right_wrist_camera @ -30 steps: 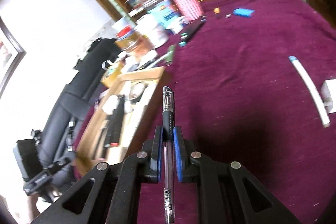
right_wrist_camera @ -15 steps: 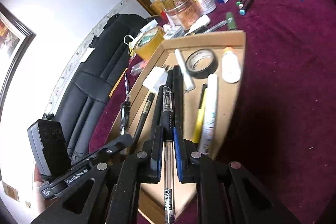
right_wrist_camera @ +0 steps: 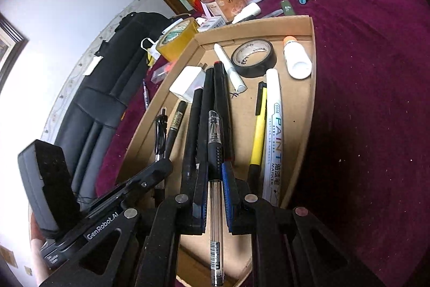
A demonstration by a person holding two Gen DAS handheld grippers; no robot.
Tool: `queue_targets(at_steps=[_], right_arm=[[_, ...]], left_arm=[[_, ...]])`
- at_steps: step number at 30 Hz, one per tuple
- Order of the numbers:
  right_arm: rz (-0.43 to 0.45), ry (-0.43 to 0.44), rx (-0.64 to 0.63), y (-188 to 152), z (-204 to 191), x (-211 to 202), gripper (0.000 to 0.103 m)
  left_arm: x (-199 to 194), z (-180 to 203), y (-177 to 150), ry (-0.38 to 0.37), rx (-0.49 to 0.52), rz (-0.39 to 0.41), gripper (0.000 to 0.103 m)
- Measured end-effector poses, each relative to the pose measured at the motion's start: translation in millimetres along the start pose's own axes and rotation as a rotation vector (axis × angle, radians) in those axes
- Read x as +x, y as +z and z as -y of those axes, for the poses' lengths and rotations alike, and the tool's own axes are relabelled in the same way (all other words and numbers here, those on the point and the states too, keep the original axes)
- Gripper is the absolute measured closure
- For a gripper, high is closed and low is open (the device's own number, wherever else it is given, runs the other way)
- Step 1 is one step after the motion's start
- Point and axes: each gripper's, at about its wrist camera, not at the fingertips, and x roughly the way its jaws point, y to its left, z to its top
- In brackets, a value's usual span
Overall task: Organize rigid objects
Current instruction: 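Carry both clear pens over the tray with both grippers, then lower both pens into the tray and open both grippers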
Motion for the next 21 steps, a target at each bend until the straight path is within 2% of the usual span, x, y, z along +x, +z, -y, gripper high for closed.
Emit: queue_targets(at_steps=[6, 8, 12, 14, 16, 18, 20, 21], right_arm=[[0.024, -0.076, -0.026, 5.4, -3.3, 6.5, 0.091], [0.021, -0.081, -0.028, 6.4, -3.7, 8.3, 0.091], [0.024, -0.104, -0.060, 5.2, -10.3, 10.4, 0.091], [0.039, -0.128, -0.080, 4.4, -14.7, 9.5, 0.091], [0.050, -0.152, -0.096, 4.1, -17.9, 8.3, 0.089], [0.057, -0.168, -0.098, 4.3, -18.3, 7.7, 0.073], [0.075, -0.189, -0.094, 4.3, -17.3, 5.3, 0.046], [0.085, -0.195, -0.094, 4.0, -16.6, 3.8, 0.043]], left_arm=[[8.8, 1.8, 3.3, 0.012, 0.007, -0.021, 0.093], [7.9, 1.7, 3.0, 0.009, 0.004, -0.016, 0.088], [-2.1, 2.5, 2.4, -0.011, -0.006, 0.024, 0.059], [-9.6, 2.8, 2.3, -0.013, -0.009, 0.049, 0.055], [-16.4, 4.1, 1.9, -0.009, -0.005, 0.068, 0.041], [-23.0, 7.0, 0.9, 0.009, 0.007, 0.090, 0.034], [-30.3, 8.9, 0.5, 0.041, 0.020, 0.117, 0.031], [-33.6, 9.3, 0.7, 0.061, 0.027, 0.129, 0.028]])
